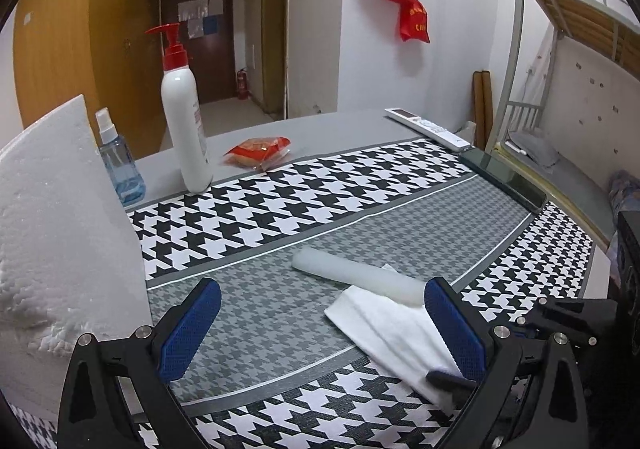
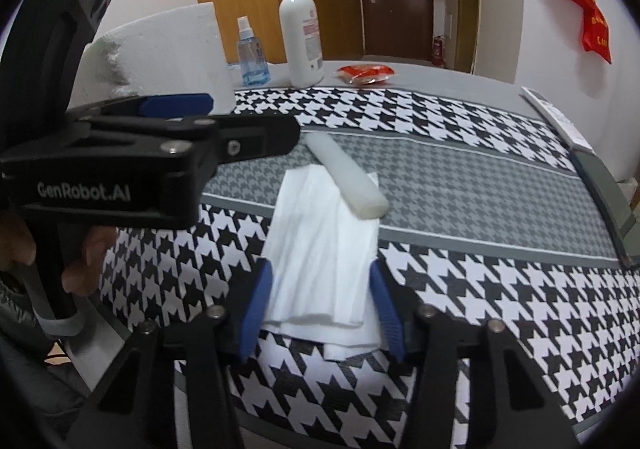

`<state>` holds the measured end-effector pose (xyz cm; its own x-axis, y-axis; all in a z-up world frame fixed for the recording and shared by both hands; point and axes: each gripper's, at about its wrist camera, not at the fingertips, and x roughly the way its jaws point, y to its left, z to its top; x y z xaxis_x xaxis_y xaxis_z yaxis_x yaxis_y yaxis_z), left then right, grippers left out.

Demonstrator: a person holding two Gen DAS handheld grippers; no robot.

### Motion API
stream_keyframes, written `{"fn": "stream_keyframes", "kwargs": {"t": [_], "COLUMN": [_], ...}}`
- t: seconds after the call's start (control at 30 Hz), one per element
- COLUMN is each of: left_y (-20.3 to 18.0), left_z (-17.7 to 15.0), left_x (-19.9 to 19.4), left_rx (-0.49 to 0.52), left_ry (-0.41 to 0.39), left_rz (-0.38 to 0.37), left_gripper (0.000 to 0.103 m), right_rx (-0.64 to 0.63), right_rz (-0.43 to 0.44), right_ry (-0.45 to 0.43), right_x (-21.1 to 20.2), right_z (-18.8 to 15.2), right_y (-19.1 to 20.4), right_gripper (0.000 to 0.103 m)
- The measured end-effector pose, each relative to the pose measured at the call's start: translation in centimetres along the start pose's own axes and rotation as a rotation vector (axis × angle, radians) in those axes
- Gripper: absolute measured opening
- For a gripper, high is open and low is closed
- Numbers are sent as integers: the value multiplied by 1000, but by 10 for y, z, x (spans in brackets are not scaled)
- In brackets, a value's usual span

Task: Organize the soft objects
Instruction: 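Close the right gripper on the white tissue while the left gripper grasps the white foam roll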

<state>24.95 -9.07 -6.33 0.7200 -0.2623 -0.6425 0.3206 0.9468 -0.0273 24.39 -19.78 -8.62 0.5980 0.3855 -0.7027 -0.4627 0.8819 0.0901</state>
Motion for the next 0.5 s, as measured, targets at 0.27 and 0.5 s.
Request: {"fn": "stream_keyframes", "kwargs": {"t": [0.27,0.5], "left_y": [-9,-16], "left_z": [4,8], "left_x": [8,22], "left_rx": [6,-45], "left_ry": [19,59], "left_rz": [-12,-34], "left_gripper": [102,102], "right_rx": [-4,3], "right_rz": [-9,-34], "right_ry": [-7,-14], "right_x": [-13,-32], "right_z": [-12,-29], "right_y": [-14,-28], "right_gripper": [14,14]}}
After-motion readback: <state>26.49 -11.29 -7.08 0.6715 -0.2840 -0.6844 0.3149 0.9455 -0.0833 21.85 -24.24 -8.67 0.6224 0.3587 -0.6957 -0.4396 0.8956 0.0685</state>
